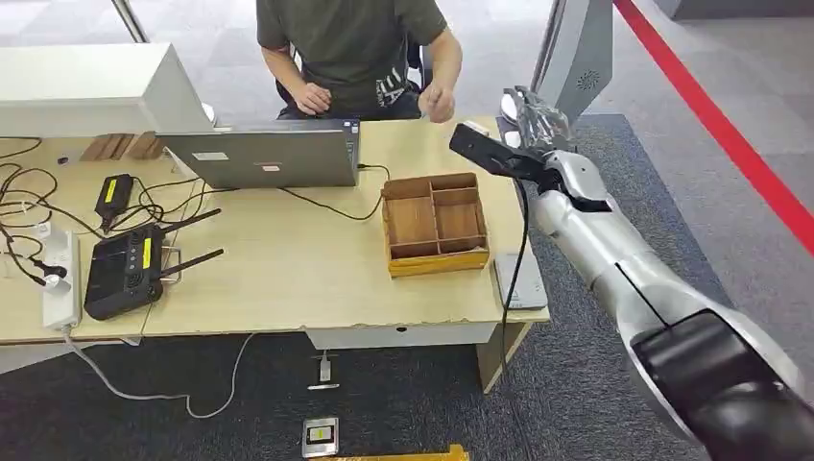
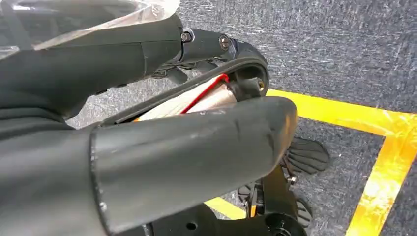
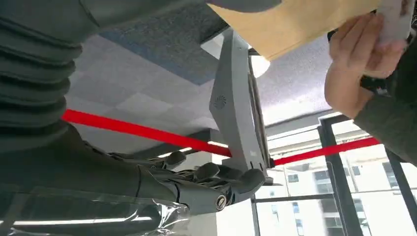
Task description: Pass the card to the sensor for recognition and then transmit it.
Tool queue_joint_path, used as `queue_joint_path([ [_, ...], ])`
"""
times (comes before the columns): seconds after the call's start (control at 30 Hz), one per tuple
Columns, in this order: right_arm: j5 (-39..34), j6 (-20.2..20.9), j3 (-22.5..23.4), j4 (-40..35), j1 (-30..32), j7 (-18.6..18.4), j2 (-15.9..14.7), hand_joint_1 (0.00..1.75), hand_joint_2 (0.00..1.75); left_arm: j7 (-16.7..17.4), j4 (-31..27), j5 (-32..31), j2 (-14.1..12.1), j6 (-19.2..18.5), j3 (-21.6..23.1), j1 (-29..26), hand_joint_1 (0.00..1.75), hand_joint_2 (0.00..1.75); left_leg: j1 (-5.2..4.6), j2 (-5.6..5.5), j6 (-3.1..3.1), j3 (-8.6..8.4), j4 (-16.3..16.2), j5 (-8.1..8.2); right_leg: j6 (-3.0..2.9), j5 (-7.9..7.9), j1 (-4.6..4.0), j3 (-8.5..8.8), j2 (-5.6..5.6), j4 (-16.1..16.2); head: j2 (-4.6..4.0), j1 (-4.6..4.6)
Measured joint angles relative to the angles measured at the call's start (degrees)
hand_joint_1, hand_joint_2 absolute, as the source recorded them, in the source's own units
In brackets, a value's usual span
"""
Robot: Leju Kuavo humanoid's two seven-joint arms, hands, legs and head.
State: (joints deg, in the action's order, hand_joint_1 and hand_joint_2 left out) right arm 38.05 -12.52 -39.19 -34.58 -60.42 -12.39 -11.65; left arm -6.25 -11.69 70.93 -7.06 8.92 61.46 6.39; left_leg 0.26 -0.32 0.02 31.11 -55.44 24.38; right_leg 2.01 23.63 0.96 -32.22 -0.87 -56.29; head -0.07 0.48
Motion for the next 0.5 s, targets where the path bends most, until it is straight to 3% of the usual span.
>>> queue_joint_path([
  [0.2, 0.68, 2.55, 0.96, -3.47, 0.77, -2.38, -3.71, 0.00, 0.00, -1.11, 0.00, -0.85, 0.00, -1.40, -0.13, -0.26, 0.00, 0.00, 0.00, -0.02, 0.01, -0.01, -0.02, -0.01, 0.01, -0.01, 0.00, 0.01, -0.01, 0.02, 0.00, 0.00],
  [0.33, 0.33, 6.47, 3.06, -11.40, 5.07, -3.43, -7.97, 0.00, 0.00, -0.98, 0.00, -0.83, 0.02, -1.71, -0.13, -0.32, 0.00, 0.00, -0.01, 0.00, 0.02, -0.01, -0.02, 0.01, 0.02, -0.01, 0.01, 0.03, 0.00, 0.05, 0.00, 0.00],
  [0.5, 0.24, 7.76, 5.16, -18.57, 8.51, -4.22, -11.17, 0.00, 0.00, -0.96, 0.00, -0.83, 0.02, -1.73, -0.13, -0.35, 0.00, 0.00, -0.02, 0.02, 0.02, -0.01, -0.02, 0.02, 0.02, -0.02, 0.01, 0.01, 0.02, 0.05, 0.00, 0.00],
])
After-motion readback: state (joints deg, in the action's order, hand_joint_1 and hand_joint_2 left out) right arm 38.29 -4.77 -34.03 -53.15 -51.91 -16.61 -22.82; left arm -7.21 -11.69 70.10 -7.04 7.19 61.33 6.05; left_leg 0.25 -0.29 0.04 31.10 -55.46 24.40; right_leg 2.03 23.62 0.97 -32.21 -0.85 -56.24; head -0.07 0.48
